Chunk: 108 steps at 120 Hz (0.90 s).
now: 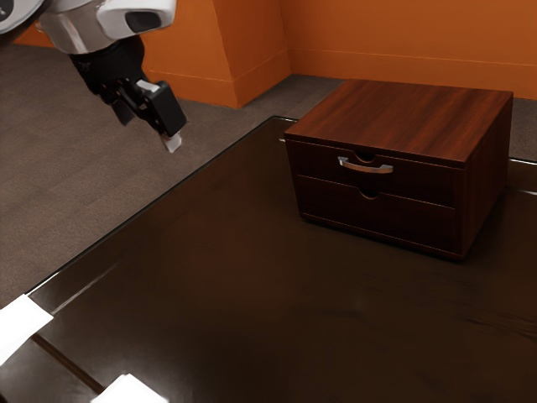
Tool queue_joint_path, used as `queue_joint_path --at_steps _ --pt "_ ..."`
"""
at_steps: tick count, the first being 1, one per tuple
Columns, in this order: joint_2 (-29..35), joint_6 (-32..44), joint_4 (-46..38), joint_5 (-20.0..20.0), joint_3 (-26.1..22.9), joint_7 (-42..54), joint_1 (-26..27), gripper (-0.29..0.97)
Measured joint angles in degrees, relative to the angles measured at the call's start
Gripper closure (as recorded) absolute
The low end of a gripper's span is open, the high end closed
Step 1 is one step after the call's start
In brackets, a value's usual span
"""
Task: Pull the drawer handle with one arm to open the drawer
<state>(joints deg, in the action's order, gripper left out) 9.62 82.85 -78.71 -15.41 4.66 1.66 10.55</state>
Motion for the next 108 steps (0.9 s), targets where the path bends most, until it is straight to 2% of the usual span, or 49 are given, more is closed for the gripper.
queue_joint_path --at_steps 20,46,64,78,93,108 --pt "-1.3 -1.7 0.3 -4.7 -1.5 0.9 2.2 0.0" --pt "-2.8 -1.8 0.4 -6.2 -1.5 7.4 2.1 0.0" --pt "-4.4 -1.3 0.1 -2.2 -1.3 21.0 1.9 0.0" --pt "-5.6 -0.5 -3.0 -0.7 -1.4 31.1 0.7 0.0" --pt "-4.3 5.2 -11.0 0.8 -1.6 40.8 -3.7 0.0" --pt "-5.5 12.3 -12.8 1.9 -1.7 49.0 -5.8 0.0"
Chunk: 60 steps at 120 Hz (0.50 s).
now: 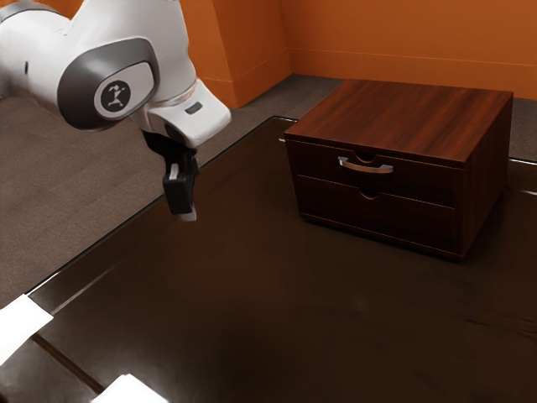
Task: Pull the drawer handle with one arm to open the drawer
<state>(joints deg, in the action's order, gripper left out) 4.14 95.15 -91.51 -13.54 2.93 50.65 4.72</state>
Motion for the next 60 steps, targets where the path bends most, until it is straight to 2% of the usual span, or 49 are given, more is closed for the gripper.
queue_joint_path --at_steps 22,42,60 --pt "-0.6 5.9 1.2 0.9 0.4 9.6 1.4 0.0" --pt "-1.6 11.9 -1.1 0.6 1.9 16.2 1.6 0.0" --pt "-7.0 16.1 1.9 0.7 2.7 20.8 -0.4 0.0"
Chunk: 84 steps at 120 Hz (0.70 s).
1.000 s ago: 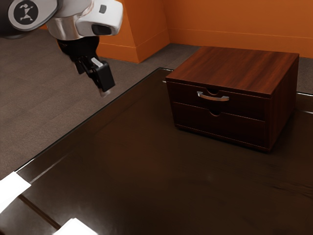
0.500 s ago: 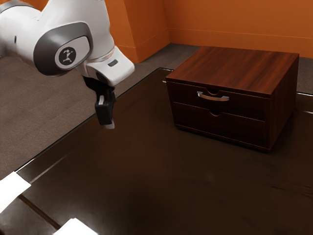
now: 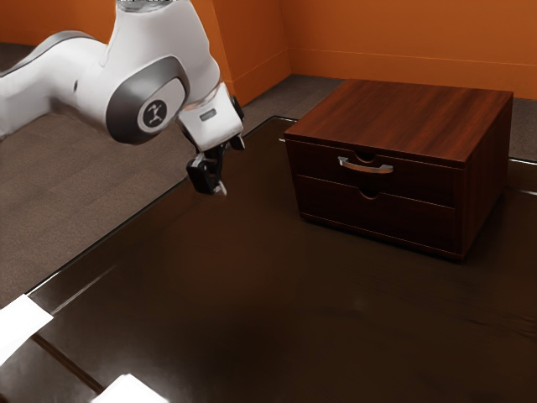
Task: Pull the drawer handle with one arm to open the drawer
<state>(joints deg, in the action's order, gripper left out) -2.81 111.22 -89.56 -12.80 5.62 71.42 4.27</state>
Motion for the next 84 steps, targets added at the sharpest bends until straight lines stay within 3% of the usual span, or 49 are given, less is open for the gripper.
queue_joint_path --at_steps 34,84 --pt "-7.3 2.9 8.3 0.8 -1.4 6.7 -1.8 0.0" --pt "-9.9 8.3 9.0 1.1 -1.6 12.2 -3.3 0.0"
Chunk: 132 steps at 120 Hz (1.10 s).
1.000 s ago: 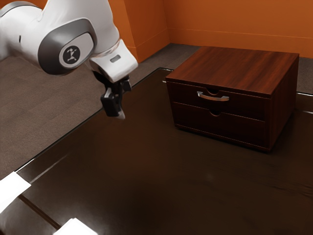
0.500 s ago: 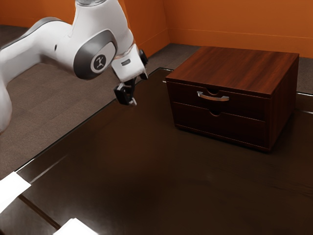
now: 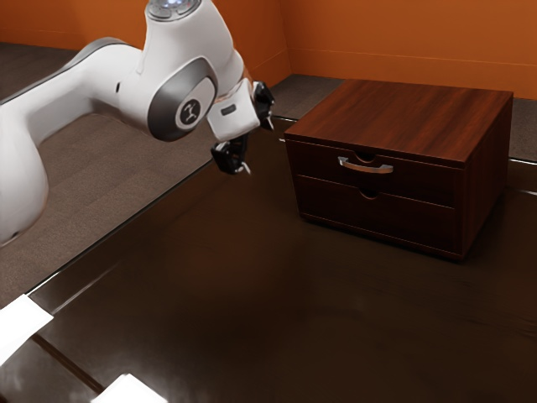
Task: Pull the drawer handle with one arm to open the drawer
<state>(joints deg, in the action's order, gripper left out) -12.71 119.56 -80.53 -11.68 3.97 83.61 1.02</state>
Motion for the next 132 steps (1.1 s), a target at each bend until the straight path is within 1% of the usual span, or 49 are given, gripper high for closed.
queue_joint_path --at_steps 21,46,80,99,132 --pt "-1.6 2.7 0.6 0.6 -0.3 1.4 0.0 0.02" --pt "-3.1 4.3 2.3 1.1 -2.4 2.8 0.0 0.16" --pt "-4.6 6.6 2.2 2.0 -3.1 4.0 -1.5 0.3" --pt "-5.3 7.7 2.3 2.2 -3.8 4.5 -1.5 0.33" --pt "-6.8 9.6 2.5 2.9 -5.1 5.1 -1.5 0.35"
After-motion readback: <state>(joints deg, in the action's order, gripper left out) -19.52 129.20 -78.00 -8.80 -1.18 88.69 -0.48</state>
